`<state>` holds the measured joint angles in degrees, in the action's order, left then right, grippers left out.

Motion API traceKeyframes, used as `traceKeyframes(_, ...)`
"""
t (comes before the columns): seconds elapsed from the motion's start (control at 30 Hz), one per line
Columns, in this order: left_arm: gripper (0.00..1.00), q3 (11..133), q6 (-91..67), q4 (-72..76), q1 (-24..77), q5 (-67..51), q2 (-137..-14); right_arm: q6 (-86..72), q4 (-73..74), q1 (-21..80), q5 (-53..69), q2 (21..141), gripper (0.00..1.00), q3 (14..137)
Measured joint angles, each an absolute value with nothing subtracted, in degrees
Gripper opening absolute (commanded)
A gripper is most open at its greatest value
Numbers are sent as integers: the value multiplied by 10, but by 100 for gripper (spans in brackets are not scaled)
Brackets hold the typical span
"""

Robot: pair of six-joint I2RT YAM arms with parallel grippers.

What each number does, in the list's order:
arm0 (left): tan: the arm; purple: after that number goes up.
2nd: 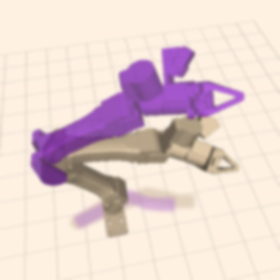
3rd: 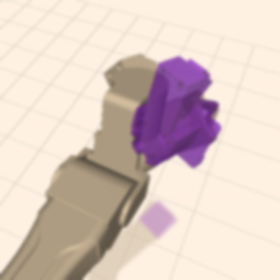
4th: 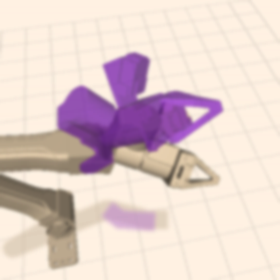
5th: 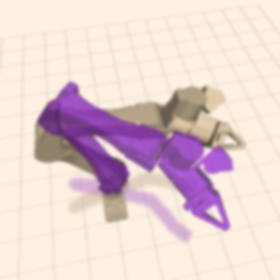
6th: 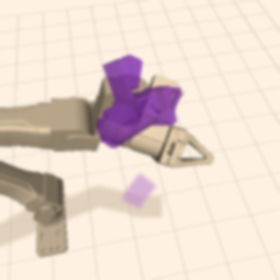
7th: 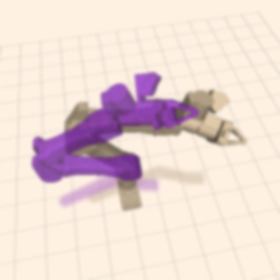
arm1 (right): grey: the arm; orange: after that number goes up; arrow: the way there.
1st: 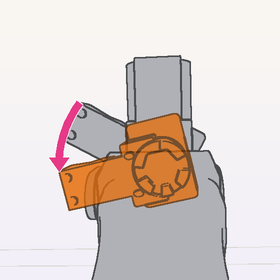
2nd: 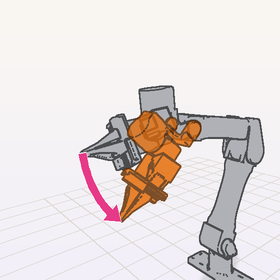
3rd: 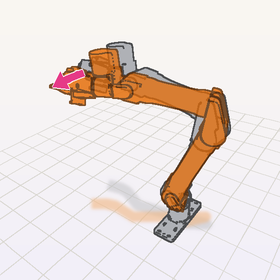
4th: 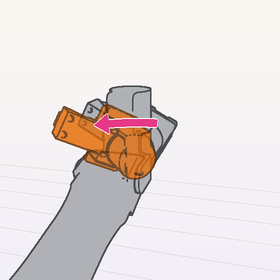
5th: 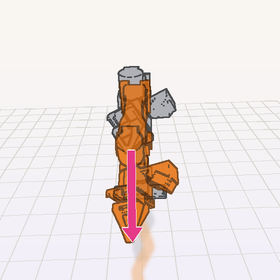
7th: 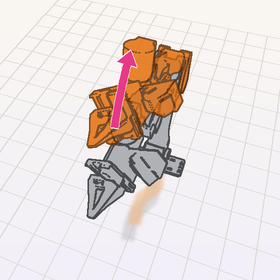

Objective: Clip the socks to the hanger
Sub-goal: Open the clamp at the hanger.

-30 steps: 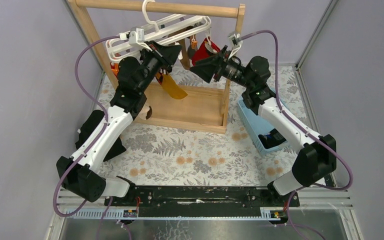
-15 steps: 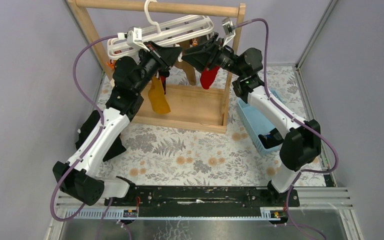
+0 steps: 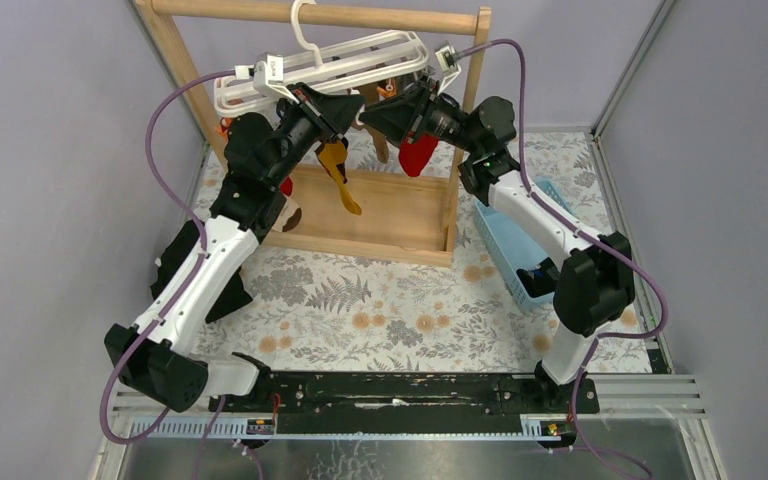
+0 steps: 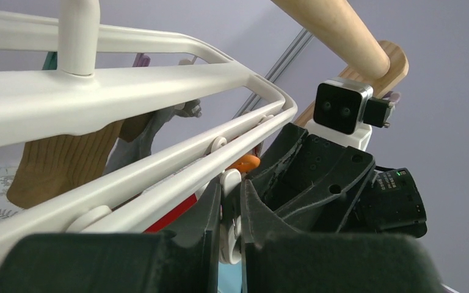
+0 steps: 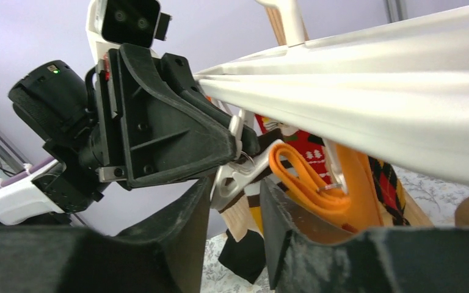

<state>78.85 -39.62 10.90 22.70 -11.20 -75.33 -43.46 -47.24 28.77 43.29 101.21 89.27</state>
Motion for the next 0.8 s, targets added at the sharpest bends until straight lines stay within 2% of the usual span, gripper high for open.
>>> traceKeyframes(0.1, 0, 788, -401, 110, 227, -112, -754, -441, -472, 291, 437, 1012, 25, 900)
traceKeyframes(0.2, 0, 788, -402, 118, 227, -112, -754, -451, -470, 291, 438, 1012, 4, 902)
traceKeyframes(0.23, 0, 788, -402, 120, 226, -112, -754, -456, -470, 290, 438, 1013, 0, 902)
traceKeyframes(0.3, 0, 788, -402, 125, 224, -112, -754, -461, -468, 288, 437, 1013, 0, 902)
traceKeyframes(0.33, 5, 788, -402, 126, 224, -112, -754, -462, -468, 288, 437, 1013, 0, 902)
traceKeyframes(0.4, 25, 786, -400, 131, 224, -112, -754, -461, -467, 288, 436, 1013, 0, 902)
traceKeyframes(0.63, 75, 755, -380, 151, 228, -115, -729, -469, -472, 288, 447, 1015, 0, 900)
traceKeyframes(0.7, 85, 740, -368, 159, 230, -116, -712, -486, -489, 288, 450, 1018, 0, 900)
traceKeyframes(0.8, 89, 714, -350, 168, 231, -113, -694, -524, -533, 284, 458, 1023, 0, 900)
